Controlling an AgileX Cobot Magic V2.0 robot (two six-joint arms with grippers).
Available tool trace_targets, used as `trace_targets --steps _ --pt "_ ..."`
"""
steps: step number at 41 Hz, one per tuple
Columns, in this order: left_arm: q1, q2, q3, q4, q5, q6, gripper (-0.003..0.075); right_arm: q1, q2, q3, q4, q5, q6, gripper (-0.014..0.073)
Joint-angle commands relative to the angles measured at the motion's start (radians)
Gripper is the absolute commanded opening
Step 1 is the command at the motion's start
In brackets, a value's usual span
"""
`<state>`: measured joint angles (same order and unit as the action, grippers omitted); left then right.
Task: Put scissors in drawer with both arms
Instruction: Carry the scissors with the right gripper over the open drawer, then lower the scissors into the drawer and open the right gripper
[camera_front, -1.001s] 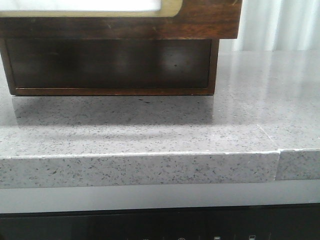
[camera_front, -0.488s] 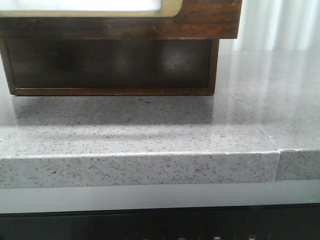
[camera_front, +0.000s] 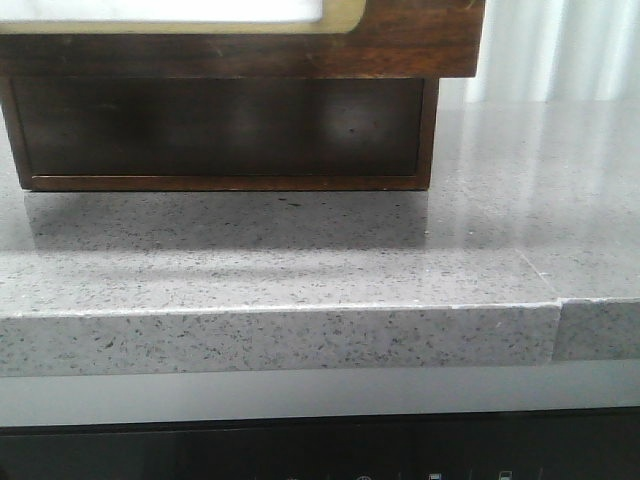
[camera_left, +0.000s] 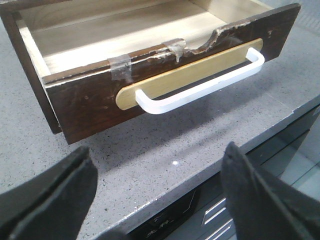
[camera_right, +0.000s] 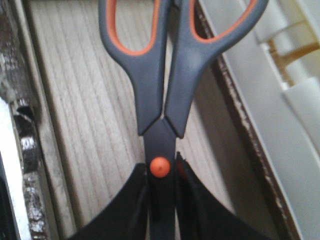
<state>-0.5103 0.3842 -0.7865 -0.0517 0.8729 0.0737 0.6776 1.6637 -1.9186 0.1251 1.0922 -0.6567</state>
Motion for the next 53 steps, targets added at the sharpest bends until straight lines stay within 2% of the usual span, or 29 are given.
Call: trace_targets --steps 1,15,19,24,27,34,43,50,53 --pt "-0.007 0.011 -0.019 -0.009 -0.081 -0.01 0.0512 0.001 -0.017 -0.024 0.002 -0.014 -0.053 0.0036" --pt "-0.007 0.011 -0.019 -0.009 -0.081 -0.01 0.0512 0.001 0.035 -0.024 -0.044 0.033 -0.06 0.0055" --pt "-0.007 0.011 -0.019 -0.009 -0.081 -0.01 0.0512 0.001 0.039 -0.024 -0.055 0.033 -0.06 0.0144" --pt "-0.007 0.011 -0.019 -0.009 -0.081 -0.01 0.0512 0.001 0.039 -0.024 -0.056 0.033 -0.058 0.0319" --pt "-0.007 0.011 -0.019 -0.009 -0.081 -0.01 0.0512 0.001 0.039 -0.024 -0.056 0.033 -0.057 0.0379" --pt "-0.007 0.011 -0.019 -0.009 -0.081 -0.01 0.0512 0.001 0.028 -0.026 -0.066 0.036 -0.049 0.0381" --pt "-0.007 0.011 -0.019 -0.009 -0.081 -0.01 0.0512 0.0 -0.053 -0.027 -0.112 0.026 0.159 0.0381" --pt "-0.007 0.011 -0.019 -0.009 -0.081 -0.01 0.0512 0.0 -0.163 -0.025 -0.205 0.058 0.488 0.0381" --pt "-0.007 0.011 -0.019 -0.009 -0.081 -0.01 0.0512 0.0 -0.22 -0.009 -0.212 0.064 0.569 0.0381"
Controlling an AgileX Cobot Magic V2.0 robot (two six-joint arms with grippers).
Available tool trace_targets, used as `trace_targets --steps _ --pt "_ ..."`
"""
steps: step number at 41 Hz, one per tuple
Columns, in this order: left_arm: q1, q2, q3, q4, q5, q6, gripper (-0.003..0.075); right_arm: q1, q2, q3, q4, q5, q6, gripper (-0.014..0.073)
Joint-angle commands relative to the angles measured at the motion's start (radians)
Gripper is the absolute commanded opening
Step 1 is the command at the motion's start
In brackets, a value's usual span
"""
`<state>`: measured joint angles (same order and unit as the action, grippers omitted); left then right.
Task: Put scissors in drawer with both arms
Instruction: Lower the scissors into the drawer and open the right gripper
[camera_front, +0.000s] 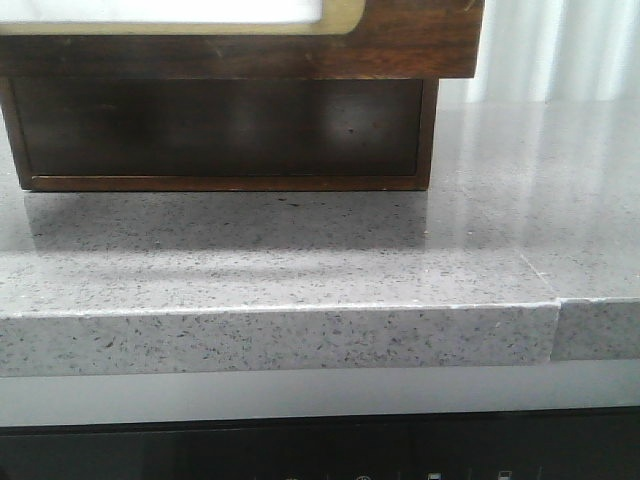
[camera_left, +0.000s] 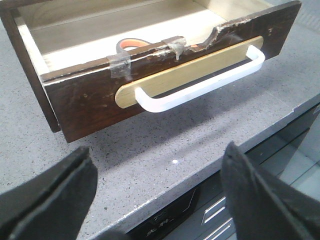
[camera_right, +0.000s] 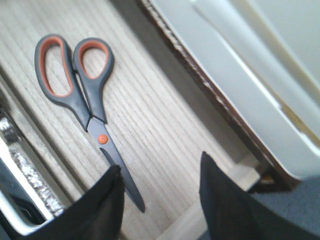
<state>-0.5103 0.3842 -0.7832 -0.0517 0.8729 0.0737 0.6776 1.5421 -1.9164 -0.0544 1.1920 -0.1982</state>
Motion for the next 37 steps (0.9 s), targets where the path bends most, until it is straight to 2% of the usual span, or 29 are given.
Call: trace_targets --steps 1,8,18,37 --pt "-0.007 0.011 -0.022 -0.009 -0.081 -0.01 0.0512 0.0 -0.123 0.003 -0.033 -0.046 0.122 0.0381" --pt "-0.007 0.011 -0.022 -0.009 -0.081 -0.01 0.0512 0.0 -0.278 0.158 -0.03 -0.14 0.198 0.0381" --pt "-0.007 0.011 -0.022 -0.009 -0.081 -0.01 0.0512 0.0 -0.505 0.442 -0.003 -0.269 0.198 0.0381" --pt "-0.007 0.011 -0.022 -0.009 -0.081 -0.01 0.0512 0.0 -0.852 0.802 0.028 -0.311 0.212 0.0381"
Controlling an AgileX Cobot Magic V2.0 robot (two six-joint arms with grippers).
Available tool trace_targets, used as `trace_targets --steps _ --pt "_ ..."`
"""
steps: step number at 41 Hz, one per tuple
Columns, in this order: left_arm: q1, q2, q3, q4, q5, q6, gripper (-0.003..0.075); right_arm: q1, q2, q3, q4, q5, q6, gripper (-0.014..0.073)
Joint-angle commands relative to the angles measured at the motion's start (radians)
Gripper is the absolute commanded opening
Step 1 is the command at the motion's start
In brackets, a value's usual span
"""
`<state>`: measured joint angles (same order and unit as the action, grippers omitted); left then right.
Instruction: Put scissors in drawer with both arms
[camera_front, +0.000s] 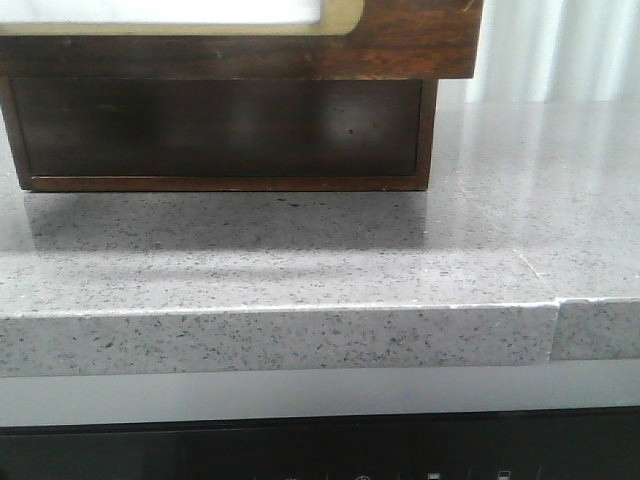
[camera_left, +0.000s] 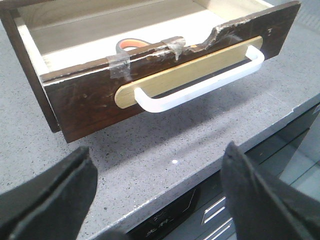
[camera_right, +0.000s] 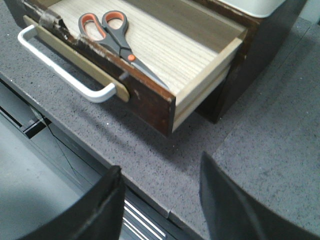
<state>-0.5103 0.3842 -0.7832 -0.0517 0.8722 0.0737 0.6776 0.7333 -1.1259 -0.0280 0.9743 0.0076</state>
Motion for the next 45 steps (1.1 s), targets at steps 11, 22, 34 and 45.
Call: trace_targets --steps 11,22,34,45 --pt "-0.007 0.011 -0.022 -0.009 -0.081 -0.01 0.0512 0.0 -0.097 0.068 0.003 -0.092 0.013 0.0381" --pt "-0.007 0.011 -0.022 -0.009 -0.083 -0.01 0.0512 0.0 -0.097 0.068 0.003 -0.098 0.018 0.0381" --pt "-0.007 0.011 -0.022 -0.009 -0.083 -0.01 0.0277 0.0 -0.097 0.068 0.003 -0.097 0.018 0.0194" --pt "-0.007 0.011 -0.022 -0.009 -0.083 -0.01 -0.002 0.0 -0.097 0.068 0.001 -0.098 0.018 -0.0067"
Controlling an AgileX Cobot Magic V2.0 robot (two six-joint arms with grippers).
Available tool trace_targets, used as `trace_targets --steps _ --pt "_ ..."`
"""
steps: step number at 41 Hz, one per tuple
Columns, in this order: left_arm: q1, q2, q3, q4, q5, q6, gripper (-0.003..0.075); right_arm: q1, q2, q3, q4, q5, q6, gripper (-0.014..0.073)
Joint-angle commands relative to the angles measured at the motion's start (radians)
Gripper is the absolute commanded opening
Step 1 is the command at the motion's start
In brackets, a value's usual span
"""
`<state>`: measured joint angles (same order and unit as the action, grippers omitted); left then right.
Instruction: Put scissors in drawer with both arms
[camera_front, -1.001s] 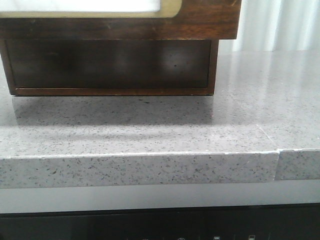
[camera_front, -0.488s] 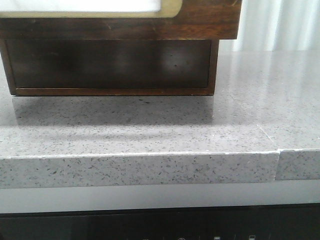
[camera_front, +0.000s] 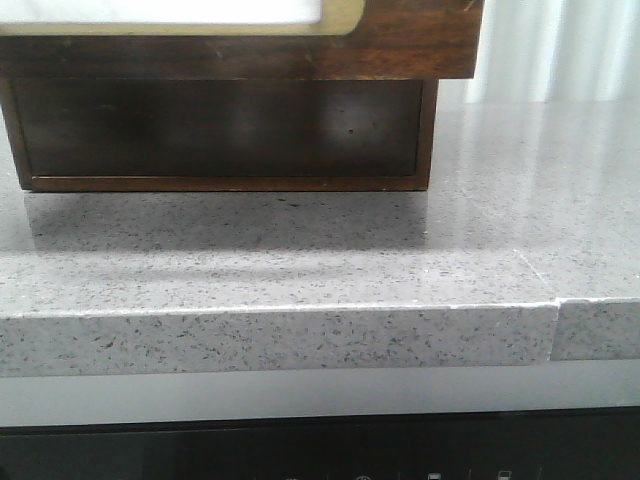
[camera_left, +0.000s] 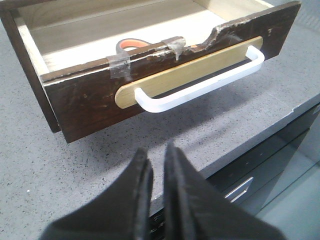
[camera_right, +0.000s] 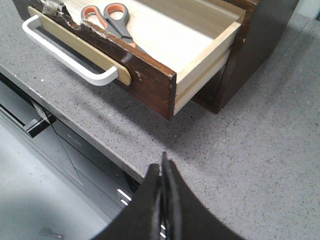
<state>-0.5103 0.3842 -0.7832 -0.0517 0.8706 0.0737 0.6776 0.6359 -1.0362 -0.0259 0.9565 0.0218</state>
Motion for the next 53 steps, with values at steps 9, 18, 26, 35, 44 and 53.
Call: trace_targets --steps 9,18,26,35,44,53 --pt "-0.007 0.011 -0.022 -0.009 -0.081 -0.01 -0.002 0.0 0.0 -0.022 -0.002 -0.076 0.004 -0.0069" --pt "-0.007 0.011 -0.022 -0.009 -0.081 -0.01 -0.002 0.0 0.0 -0.022 -0.002 -0.076 0.004 -0.0069" --pt "0.018 -0.023 0.025 -0.01 -0.099 -0.01 -0.002 0.0 0.0 -0.022 -0.002 -0.076 0.004 -0.0069" --pt "0.212 -0.157 0.221 -0.007 -0.304 -0.008 -0.002 0.0 0.0 -0.022 -0.002 -0.075 0.004 -0.0069" --pt "0.407 -0.311 0.534 -0.011 -0.616 -0.008 -0.002 0.0 0.0 -0.022 -0.002 -0.075 0.004 -0.0069" --pt "0.483 -0.404 0.767 -0.011 -0.854 -0.008 -0.002 0.0 0.0 -0.022 -0.002 -0.075 0.004 -0.0069"
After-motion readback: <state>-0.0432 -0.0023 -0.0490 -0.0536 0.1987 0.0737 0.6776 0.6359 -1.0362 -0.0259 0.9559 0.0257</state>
